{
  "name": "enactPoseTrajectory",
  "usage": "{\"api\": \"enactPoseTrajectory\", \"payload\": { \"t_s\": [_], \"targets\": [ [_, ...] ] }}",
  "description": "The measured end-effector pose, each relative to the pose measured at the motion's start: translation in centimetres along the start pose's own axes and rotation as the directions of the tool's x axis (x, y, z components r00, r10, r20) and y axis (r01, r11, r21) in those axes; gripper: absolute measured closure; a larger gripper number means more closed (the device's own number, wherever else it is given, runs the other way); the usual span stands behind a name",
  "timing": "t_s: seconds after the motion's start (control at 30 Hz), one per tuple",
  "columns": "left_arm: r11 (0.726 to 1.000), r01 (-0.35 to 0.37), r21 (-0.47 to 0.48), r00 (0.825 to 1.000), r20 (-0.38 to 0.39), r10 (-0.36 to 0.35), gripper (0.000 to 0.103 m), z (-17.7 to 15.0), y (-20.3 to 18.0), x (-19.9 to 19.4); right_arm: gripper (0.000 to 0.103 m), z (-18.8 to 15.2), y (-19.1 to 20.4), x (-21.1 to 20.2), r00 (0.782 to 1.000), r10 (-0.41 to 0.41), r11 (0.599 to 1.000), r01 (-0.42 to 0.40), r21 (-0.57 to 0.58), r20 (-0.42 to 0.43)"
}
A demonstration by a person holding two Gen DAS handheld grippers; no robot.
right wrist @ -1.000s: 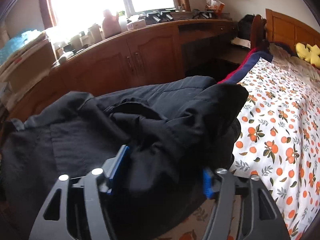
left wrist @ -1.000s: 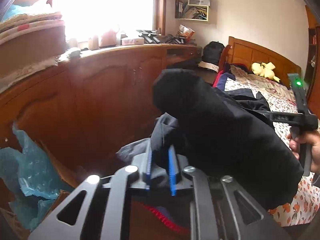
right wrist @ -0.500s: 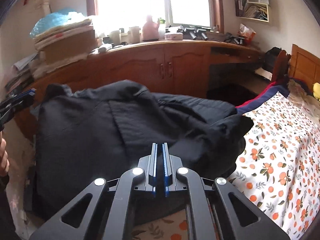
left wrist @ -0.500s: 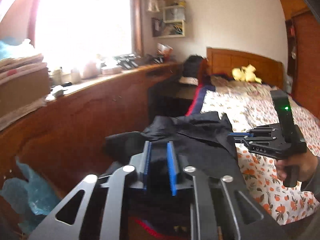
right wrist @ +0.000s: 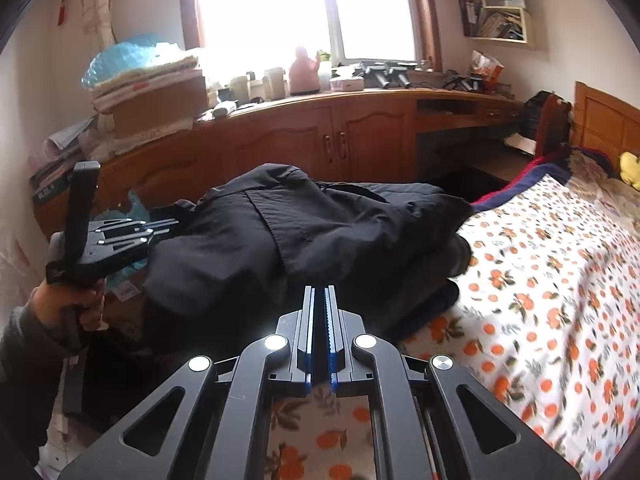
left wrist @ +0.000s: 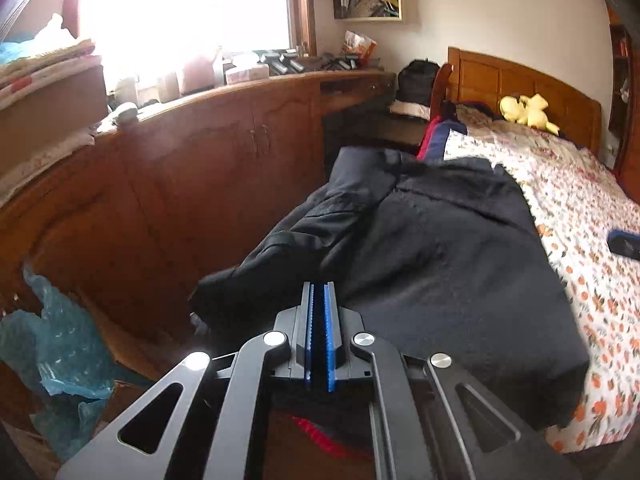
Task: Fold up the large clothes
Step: 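Lower the coat at the bed edge by the desk and open both tools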
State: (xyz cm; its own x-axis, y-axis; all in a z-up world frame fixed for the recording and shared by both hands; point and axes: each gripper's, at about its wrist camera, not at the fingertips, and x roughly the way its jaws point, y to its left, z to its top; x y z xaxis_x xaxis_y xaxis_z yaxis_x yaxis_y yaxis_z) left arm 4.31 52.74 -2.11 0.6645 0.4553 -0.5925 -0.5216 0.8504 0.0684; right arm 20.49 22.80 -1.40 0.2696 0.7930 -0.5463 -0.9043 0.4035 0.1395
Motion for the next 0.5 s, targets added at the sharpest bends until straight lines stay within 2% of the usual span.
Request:
{"api": "enactPoseTrajectory", "payload": {
  "t_s": [0.13, 0.17, 0.2, 0.27, 0.33, 0.4, 0.47, 0.5],
  "targets": [
    [1.0, -0.004, 0.0, 0.998, 0.066, 0.004, 0.097, 0.7, -1.3, -3.0, 0.098, -1.1, -0.6, -3.8, 0.999, -0.025, 0.999, 0.024, 0.027, 0.039],
    [1.0, -0.004, 0.003, 0.996, 0.087, 0.004, 0.091, 0.8, -2.0, -4.1, 0.098, -1.5, -0.9, -5.2, 0.998, -0.04, 0.999, 0.038, 0.035, 0.053],
    [1.0, 0.002, 0.005, 0.994, 0.111, -0.002, 0.085, 1.0, -2.7, -5.1, 0.096, -1.9, -1.2, -6.3, 0.997, -0.05, 0.998, 0.048, 0.041, 0.062],
    [1.0, 0.012, 0.005, 0.987, 0.158, -0.012, 0.035, 1.4, -4.1, -7.1, 0.085, -2.5, -1.7, -8.3, 0.994, -0.073, 0.996, 0.069, 0.055, 0.078],
    [0.999, 0.039, 0.009, 0.976, 0.213, -0.04, 0.022, 1.4, -6.0, -9.1, 0.081, -3.3, -2.3, -10.9, 0.989, -0.107, 0.993, 0.101, 0.064, 0.099],
    [0.997, 0.075, 0.016, 0.968, 0.238, -0.076, 0.005, 1.2, -8.1, -10.5, 0.076, -4.3, -2.9, -13.4, 0.983, -0.14, 0.988, 0.131, 0.076, 0.116],
    [0.994, 0.108, 0.021, 0.96, 0.258, -0.11, 0.002, 0.9, -10.4, -11.6, 0.049, -5.4, -3.4, -15.8, 0.976, -0.176, 0.982, 0.164, 0.098, 0.131],
    [0.991, 0.13, 0.026, 0.957, 0.257, -0.132, 0.002, 0.8, -11.7, -12.0, 0.042, -6.2, -3.8, -17.5, 0.968, -0.204, 0.976, 0.188, 0.114, 0.148]
  ]
}}
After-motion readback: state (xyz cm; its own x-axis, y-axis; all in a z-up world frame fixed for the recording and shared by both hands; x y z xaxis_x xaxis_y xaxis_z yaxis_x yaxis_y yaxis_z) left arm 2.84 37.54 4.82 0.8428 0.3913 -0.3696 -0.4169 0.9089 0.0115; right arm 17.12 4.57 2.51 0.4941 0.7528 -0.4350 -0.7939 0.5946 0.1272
